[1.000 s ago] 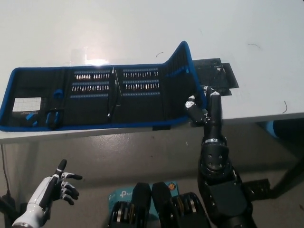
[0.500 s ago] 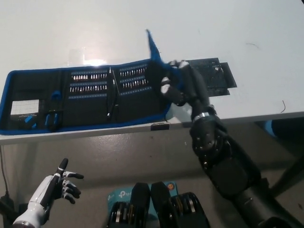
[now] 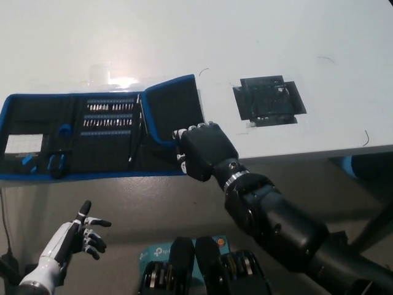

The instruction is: The robot uses its right hand to lift an edge of the toolkit kept in middle of the desk and make one fold in it

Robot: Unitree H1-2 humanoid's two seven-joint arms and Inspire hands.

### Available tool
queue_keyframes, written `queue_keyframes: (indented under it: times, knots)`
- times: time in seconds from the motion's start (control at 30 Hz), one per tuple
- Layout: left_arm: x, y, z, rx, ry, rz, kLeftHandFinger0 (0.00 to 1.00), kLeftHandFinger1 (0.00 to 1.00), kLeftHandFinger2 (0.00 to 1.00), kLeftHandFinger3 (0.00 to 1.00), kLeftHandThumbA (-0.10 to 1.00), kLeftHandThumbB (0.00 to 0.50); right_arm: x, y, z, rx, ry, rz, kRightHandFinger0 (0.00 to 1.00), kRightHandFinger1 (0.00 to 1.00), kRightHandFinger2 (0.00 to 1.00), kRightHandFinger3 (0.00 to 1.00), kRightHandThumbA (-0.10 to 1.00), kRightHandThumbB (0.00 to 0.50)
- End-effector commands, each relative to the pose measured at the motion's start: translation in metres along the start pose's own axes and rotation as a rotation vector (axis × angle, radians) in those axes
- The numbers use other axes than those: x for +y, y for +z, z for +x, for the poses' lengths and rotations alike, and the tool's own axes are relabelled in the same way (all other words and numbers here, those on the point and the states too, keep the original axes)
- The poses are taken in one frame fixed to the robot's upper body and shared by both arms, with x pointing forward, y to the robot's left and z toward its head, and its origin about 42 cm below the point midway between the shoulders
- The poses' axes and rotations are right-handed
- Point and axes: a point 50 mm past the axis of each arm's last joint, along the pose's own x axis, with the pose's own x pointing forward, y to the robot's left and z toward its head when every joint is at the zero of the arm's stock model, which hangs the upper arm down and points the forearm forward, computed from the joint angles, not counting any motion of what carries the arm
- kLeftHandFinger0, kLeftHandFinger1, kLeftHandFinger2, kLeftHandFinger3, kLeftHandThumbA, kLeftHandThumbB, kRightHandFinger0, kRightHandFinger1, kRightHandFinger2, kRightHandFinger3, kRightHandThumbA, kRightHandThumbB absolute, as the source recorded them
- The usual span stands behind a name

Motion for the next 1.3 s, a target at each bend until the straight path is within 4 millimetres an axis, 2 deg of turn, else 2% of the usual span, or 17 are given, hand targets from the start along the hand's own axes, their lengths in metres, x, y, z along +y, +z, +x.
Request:
queue_keyframes:
  times: [0.0,0.1,0.2,0.27,0.3,0.33,0.37,0.43,0.47,0.53,0.57,0.6,0.7,0.83,1.0,1.1,1.27]
  knots:
    - [0.011,0.016,0.002,-0.044,-0.01,0.038,0.33,0.34,0.3,0.53,1.0,0.398,0.032,0.007,-0.011,-0.032,0.176,-0.061,0.0,0.05,0.27,0.38,-0.1,0.171]
    - [0.009,0.017,0.004,-0.045,-0.015,0.045,0.33,0.34,0.31,0.53,1.0,0.408,0.035,0.01,-0.01,-0.02,0.179,-0.05,0.0,0.03,0.25,0.41,-0.1,0.146]
    - [0.008,0.016,0.005,-0.047,-0.02,0.047,0.33,0.34,0.31,0.53,1.0,0.419,0.038,0.015,-0.005,-0.017,0.18,-0.034,0.0,0.07,0.3,0.48,-0.04,0.114]
    - [0.007,0.017,0.003,-0.042,-0.019,0.048,0.34,0.36,0.31,0.55,1.0,0.414,0.041,0.018,-0.003,0.011,0.206,0.006,0.04,0.17,0.43,0.98,0.0,0.101]
    - [0.007,0.017,0.003,-0.04,-0.019,0.049,0.34,0.36,0.31,0.55,1.0,0.414,0.042,0.019,-0.002,0.014,0.21,0.014,0.02,0.18,0.44,1.0,0.01,0.099]
    - [0.008,0.016,0.002,-0.044,-0.02,0.053,0.35,0.36,0.31,0.55,1.0,0.401,0.04,0.024,0.001,0.051,0.251,-0.01,0.93,1.0,1.0,1.0,0.23,0.136]
    - [0.008,0.016,0.002,-0.045,-0.021,0.055,0.34,0.36,0.31,0.55,1.0,0.4,0.039,0.025,0.001,0.057,0.256,-0.01,1.0,1.0,1.0,1.0,0.23,0.148]
    - [0.008,0.016,0.002,-0.045,-0.021,0.055,0.35,0.36,0.32,0.55,1.0,0.396,0.039,0.026,0.002,0.062,0.253,-0.014,1.0,1.0,1.0,1.0,0.2,0.225]
    - [0.008,0.016,0.003,-0.043,-0.021,0.055,0.35,0.37,0.32,0.56,1.0,0.391,0.036,0.027,0.002,0.075,0.257,0.006,1.0,1.0,1.0,1.0,0.2,0.284]
    - [0.01,0.018,0.004,-0.04,-0.024,0.062,0.36,0.38,0.33,0.57,1.0,0.386,0.029,0.029,0.004,0.103,0.263,0.039,1.0,1.0,1.0,1.0,0.23,0.334]
    - [0.01,0.018,0.004,-0.04,-0.024,0.061,0.37,0.38,0.33,0.57,1.0,0.386,0.029,0.029,0.004,0.103,0.263,0.039,1.0,1.0,1.0,1.0,0.23,0.336]
    - [0.009,0.018,0.004,-0.044,-0.025,0.059,0.36,0.37,0.32,0.55,1.0,0.393,0.022,0.032,0.006,0.117,0.27,0.076,1.0,1.0,1.0,1.0,0.29,0.4]
    - [0.01,0.015,0.004,-0.049,-0.026,0.057,0.34,0.35,0.31,0.54,1.0,0.403,0.014,0.035,0.005,0.116,0.268,0.126,1.0,1.0,1.0,1.0,0.48,0.495]
    - [0.009,0.012,0.002,-0.033,-0.025,0.046,0.36,0.38,0.33,0.56,1.0,0.413,-0.002,0.036,0.002,0.11,0.284,0.196,1.0,1.0,1.0,1.0,0.58,0.5]
    - [0.01,0.011,-0.001,-0.037,-0.021,0.043,0.35,0.35,0.29,0.53,1.0,0.383,-0.017,0.036,-0.003,0.085,0.263,0.247,1.0,1.0,1.0,1.0,0.54,0.5]
    - [0.011,0.012,0.0,-0.032,-0.016,0.052,0.38,0.36,0.31,0.55,1.0,0.359,-0.038,0.038,-0.008,0.062,0.231,0.285,1.0,1.0,1.0,1.0,0.53,0.455]
    - [0.009,0.011,-0.001,-0.035,-0.012,0.046,0.34,0.33,0.27,0.52,1.0,0.389,-0.064,0.047,-0.014,0.01,0.206,0.346,1.0,1.0,1.0,1.0,0.52,0.431]
